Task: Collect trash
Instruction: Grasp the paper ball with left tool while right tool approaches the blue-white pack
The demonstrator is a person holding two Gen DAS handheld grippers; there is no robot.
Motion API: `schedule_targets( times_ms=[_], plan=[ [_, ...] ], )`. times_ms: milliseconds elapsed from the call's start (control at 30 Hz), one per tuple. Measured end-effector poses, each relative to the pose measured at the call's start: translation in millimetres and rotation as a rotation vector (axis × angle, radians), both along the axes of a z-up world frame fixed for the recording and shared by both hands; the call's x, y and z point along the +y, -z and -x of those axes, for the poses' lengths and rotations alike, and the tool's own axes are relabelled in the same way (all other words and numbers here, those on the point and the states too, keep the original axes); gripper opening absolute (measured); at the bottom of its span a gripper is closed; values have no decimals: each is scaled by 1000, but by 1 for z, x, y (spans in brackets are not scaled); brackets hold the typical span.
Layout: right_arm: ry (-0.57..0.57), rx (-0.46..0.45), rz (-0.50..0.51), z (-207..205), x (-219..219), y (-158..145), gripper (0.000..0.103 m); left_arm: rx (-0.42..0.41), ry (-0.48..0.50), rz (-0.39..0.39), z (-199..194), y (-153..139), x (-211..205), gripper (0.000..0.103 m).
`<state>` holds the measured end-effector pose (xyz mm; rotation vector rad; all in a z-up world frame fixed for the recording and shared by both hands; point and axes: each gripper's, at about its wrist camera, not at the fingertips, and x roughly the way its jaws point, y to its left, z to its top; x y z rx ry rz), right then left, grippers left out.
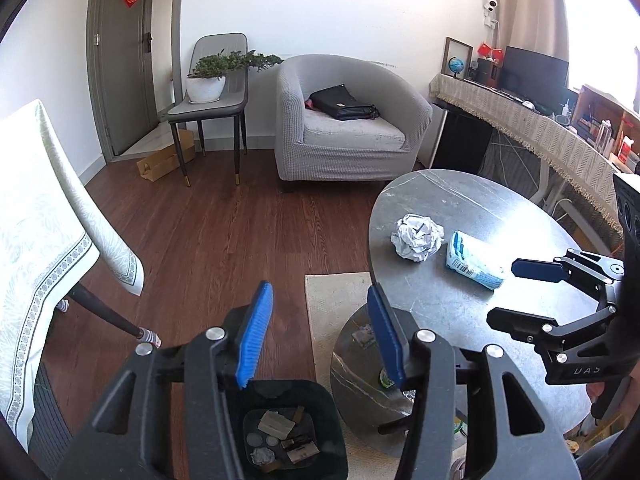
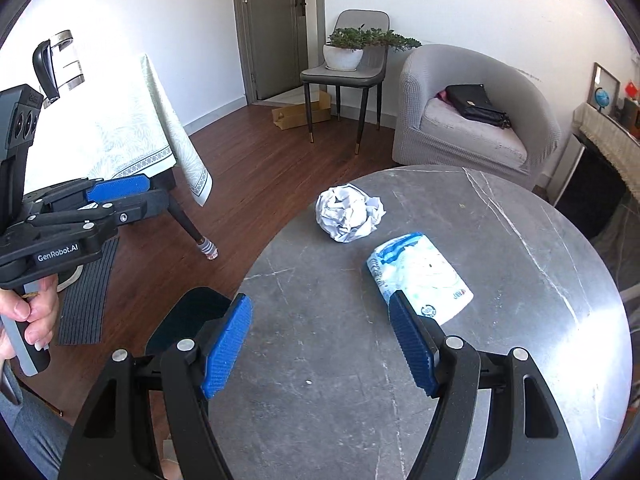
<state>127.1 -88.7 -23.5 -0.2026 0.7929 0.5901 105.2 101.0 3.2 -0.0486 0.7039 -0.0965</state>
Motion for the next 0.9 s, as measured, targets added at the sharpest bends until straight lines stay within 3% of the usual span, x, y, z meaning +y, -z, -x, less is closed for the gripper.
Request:
schedule_targets(
  times_ms=[100,200,400,900],
  plan=[
    [10,10,-9,-5,-14,2,77,-11,23,16,-10,0,-10,62],
    [4,17,-7,-12,-26,4,90,-14,44,23,-21,3,-22,68],
    [10,9,30,-35,-51,7,96,9,98,16,-49,12,-48,77],
    [-121,71,48,-67,-49,31,98,68,152,11,-103,37,-97,75]
  ],
)
